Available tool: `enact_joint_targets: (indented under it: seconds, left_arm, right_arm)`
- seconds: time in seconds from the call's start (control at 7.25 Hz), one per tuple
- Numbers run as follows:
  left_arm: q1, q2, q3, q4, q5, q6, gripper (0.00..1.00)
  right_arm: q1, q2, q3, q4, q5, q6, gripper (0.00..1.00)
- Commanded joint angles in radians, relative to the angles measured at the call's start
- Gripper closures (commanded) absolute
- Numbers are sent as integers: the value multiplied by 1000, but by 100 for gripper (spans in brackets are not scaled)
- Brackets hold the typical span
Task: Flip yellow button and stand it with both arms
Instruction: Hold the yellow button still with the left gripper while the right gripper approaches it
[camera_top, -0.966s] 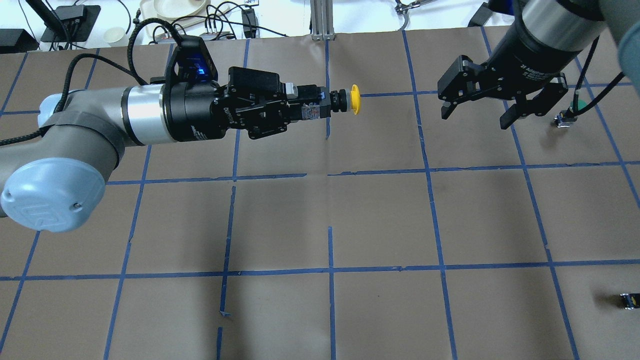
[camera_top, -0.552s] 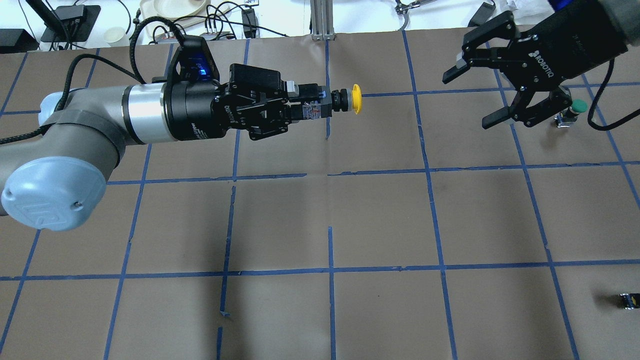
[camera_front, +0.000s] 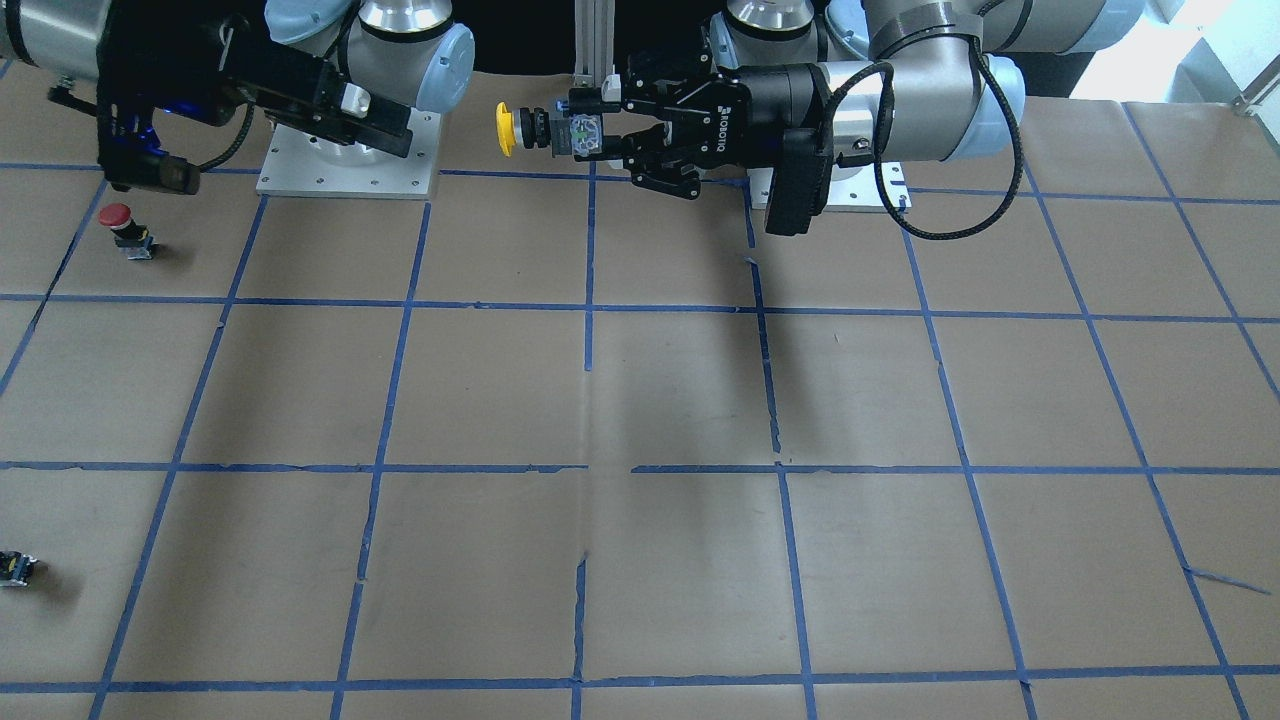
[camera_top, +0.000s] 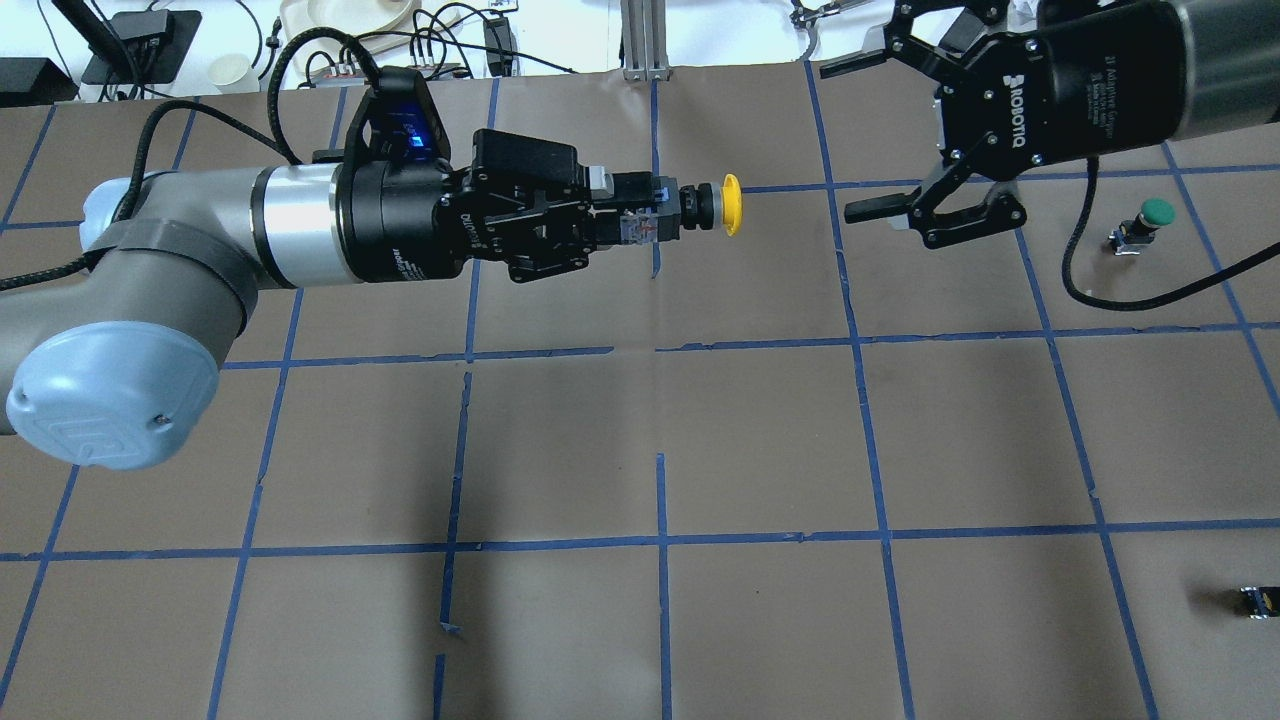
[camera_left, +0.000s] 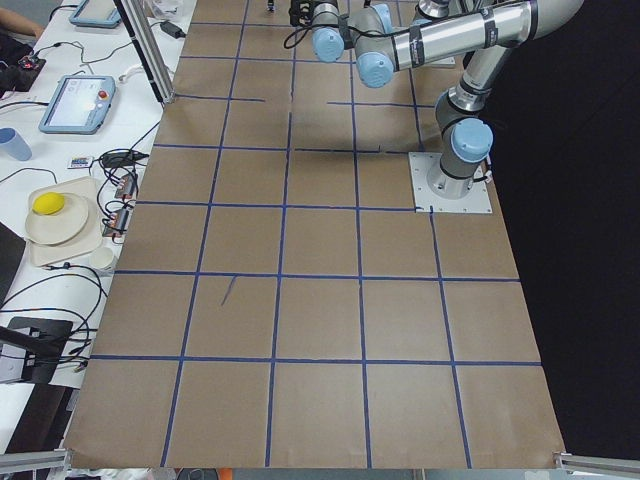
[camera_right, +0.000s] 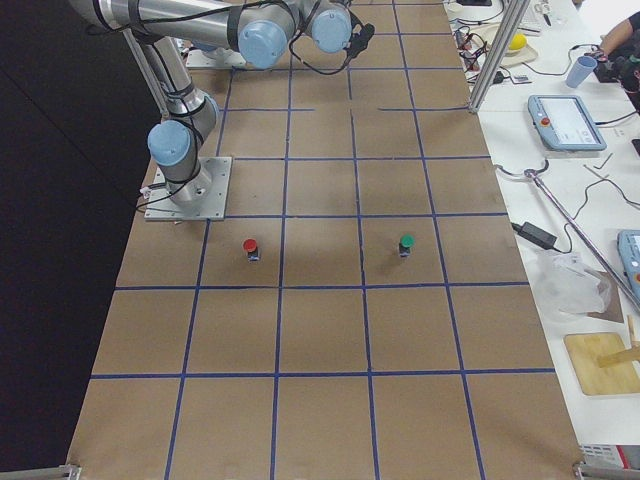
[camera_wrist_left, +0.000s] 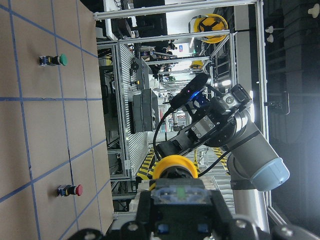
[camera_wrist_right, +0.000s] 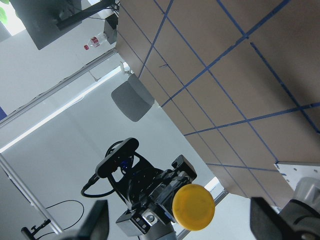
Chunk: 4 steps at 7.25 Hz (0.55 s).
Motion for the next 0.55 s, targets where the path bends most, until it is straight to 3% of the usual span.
enact_joint_targets:
  seconds: [0.0, 0.41]
  left_arm:
    - [-2, 1, -1, 8, -2, -8, 99]
    - [-2, -1, -1, 17, -2, -10, 99]
  right_arm:
    - [43, -4, 22, -3, 40, 8, 0]
    - [51, -5, 25, 15, 16, 20, 1]
